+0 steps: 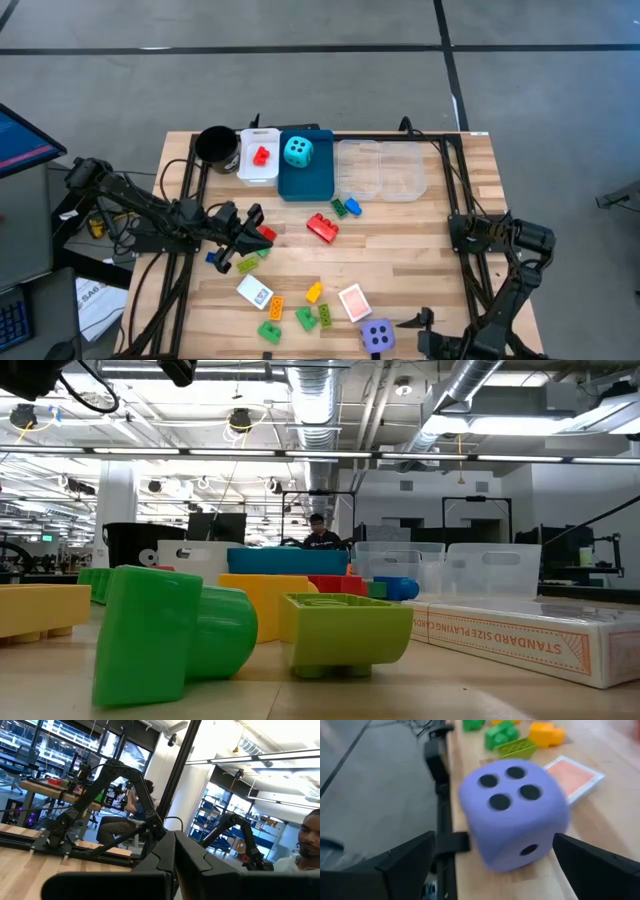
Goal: Pick & Place Toys
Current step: Put the violet dice into the blue bin
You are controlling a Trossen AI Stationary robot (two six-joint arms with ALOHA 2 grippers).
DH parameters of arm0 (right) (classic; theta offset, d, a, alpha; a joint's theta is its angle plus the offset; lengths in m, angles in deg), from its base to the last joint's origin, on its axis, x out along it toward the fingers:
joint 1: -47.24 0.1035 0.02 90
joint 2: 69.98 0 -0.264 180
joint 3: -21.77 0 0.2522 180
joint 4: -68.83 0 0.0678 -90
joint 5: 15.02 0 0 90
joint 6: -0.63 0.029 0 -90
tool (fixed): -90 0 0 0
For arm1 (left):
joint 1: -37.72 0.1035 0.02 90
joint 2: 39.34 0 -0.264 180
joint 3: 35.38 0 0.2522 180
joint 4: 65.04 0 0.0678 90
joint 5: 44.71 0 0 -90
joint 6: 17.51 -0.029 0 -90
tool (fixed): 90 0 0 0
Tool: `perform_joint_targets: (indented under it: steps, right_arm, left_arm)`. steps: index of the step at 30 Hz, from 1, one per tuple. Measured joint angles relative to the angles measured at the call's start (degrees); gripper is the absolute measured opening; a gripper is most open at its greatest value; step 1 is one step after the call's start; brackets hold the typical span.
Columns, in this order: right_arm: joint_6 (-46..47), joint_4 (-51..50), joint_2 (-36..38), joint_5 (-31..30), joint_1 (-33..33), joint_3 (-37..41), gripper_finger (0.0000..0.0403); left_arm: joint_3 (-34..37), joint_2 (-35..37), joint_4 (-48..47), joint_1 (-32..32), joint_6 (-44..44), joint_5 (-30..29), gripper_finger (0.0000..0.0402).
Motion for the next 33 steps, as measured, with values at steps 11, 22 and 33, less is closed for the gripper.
perform_joint_targets:
  steps: [11,22,33]
  right_arm:
    - [-4.4,3.2,0.0,0.8,-0.3,0.0,0.0399]
    - [-8.4,-1.3,0.0,1.4,-1.5,0.0,0.0399]
    - [-6.8,-7.1,0.0,4.3,-4.9,0.0,0.0398]
  left_arm:
    - [0.0,0.0,0.0,0.0,0.0,-0.1,0.0]
    - [0.0,0.0,0.1,0.0,0.0,-0.3,0.0]
    - [0.0,0.0,0.0,0.0,1.5,-0.3,0.0]
